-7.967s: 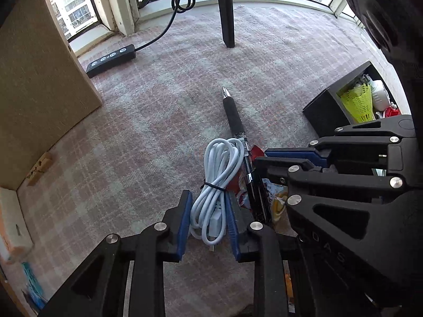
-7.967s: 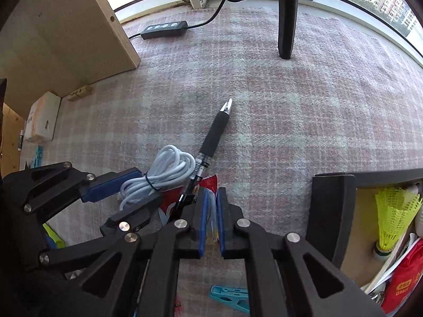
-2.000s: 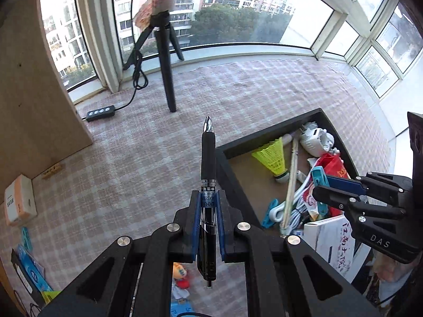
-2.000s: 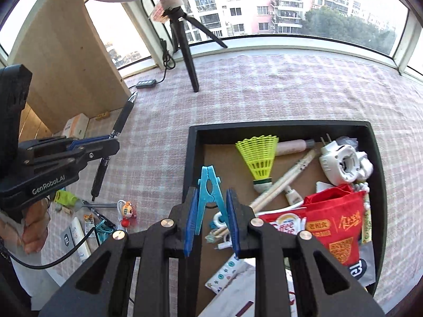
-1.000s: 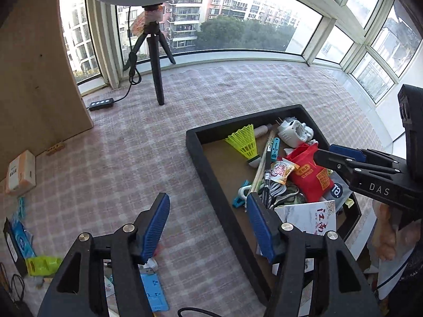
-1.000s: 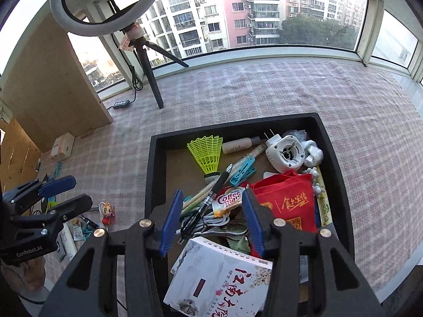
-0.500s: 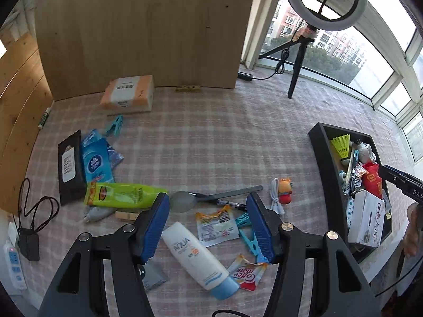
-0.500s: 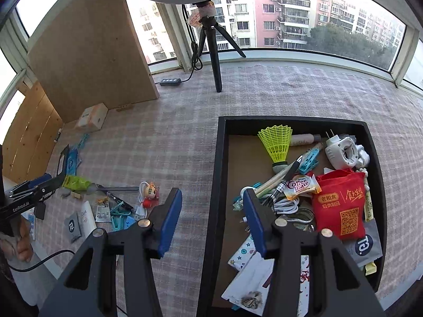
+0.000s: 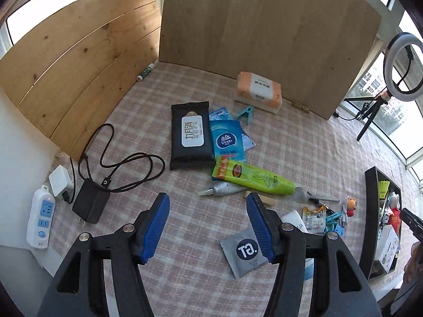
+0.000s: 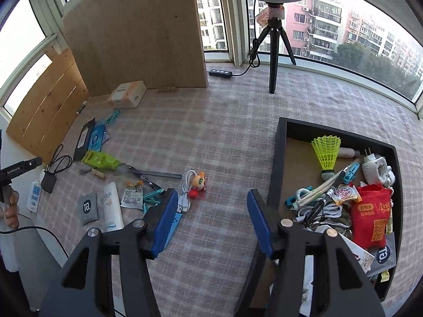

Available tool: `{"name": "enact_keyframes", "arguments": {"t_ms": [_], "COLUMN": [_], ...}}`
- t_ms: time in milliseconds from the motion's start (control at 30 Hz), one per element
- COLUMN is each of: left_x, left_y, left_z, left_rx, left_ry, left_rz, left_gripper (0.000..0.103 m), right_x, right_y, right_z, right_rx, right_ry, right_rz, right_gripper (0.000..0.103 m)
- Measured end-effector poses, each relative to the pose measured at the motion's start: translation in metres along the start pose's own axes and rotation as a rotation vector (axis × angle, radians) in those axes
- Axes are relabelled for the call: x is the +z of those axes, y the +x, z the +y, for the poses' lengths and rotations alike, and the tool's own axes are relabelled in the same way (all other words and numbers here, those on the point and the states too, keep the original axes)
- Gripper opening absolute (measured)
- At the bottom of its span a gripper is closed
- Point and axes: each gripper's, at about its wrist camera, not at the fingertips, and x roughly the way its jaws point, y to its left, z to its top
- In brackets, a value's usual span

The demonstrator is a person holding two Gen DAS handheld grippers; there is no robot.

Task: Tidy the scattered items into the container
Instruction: 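Move both tools to the orange-and-white tissue pack by the wooden board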

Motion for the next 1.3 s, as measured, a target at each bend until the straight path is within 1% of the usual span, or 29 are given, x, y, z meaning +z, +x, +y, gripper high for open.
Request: {"name": "enact_keyframes", "arguments": {"t_ms": [100,167,233,333,400,467,533,600,767,900,967,1033,1100,1200,1300], "left_x": [0.010,0.016,0.021,0.028,0.032,0.038,0.048,0.061,0.108,0.154,0.172,0.188,0.201,0.211,0.215], "left_y": [0.008,0.014,0.023,0.035,0.044,0.053,0.061,0.069,0.096,0.127,0.144,0.165,0.188,0.214,0.234], "left_z": [0.015,0.022,0.027,0.032,0.034,0.036,0.033,0.026,0.004,-0.019,-0.027,-0.032,-0.037,-0.045,-0.049], "left_rx": [-0.003,0.007,0.021,-0.005,-0.007,-0.032,-0.049,-0.055,-0.095,-0.145,-0.151,-0.186,-0.221,-0.197,-0.183], "left_ry": [-0.032,-0.042,-0.053,-0.064,-0.073,-0.082,-0.074,-0.059,-0.044,-0.036,-0.035,-0.052,-0.065,-0.056,-0.045], "left_rz": [0.000,-0.001,0.004,0.011,0.020,0.029,0.037,0.030,0.026,0.045,0.054,0.083,0.124,0.149,0.174], "left_gripper": [0.057,0.057,0.057,0.057,0.057,0.057,0.057,0.057,0.057,0.057,0.057,0.057,0.057,0.058,0.059], "right_x": [0.008,0.016,0.028,0.048,0.063,0.077,0.090,0.104,0.135,0.157,0.169,0.180,0.191,0.206,0.215], "right_y": [0.011,0.021,0.029,0.041,0.052,0.063,0.074,0.087,0.121,0.153,0.170,0.187,0.204,0.230,0.253], "right_z": [0.026,0.047,0.070,0.104,0.124,0.144,0.159,0.170,0.172,0.168,0.165,0.163,0.166,0.174,0.179], "right_rx": [0.042,0.070,0.110,0.154,0.194,0.228,0.232,0.213,0.197,0.178,0.187,0.209,0.222,0.204,0.197], "right_ry": [-0.028,-0.043,-0.057,-0.086,-0.091,-0.100,-0.115,-0.126,-0.059,0.010,0.053,0.092,0.110,0.115,0.121], "right_rz": [0.012,0.022,0.012,-0.011,-0.003,0.006,-0.004,-0.009,0.003,0.026,0.046,0.062,0.075,0.087,0.105], "right_gripper": [0.054,0.054,0.054,0.054,0.054,0.054,0.054,0.054,0.054,0.054,0.054,0.054,0.054,0.054,0.054]}}
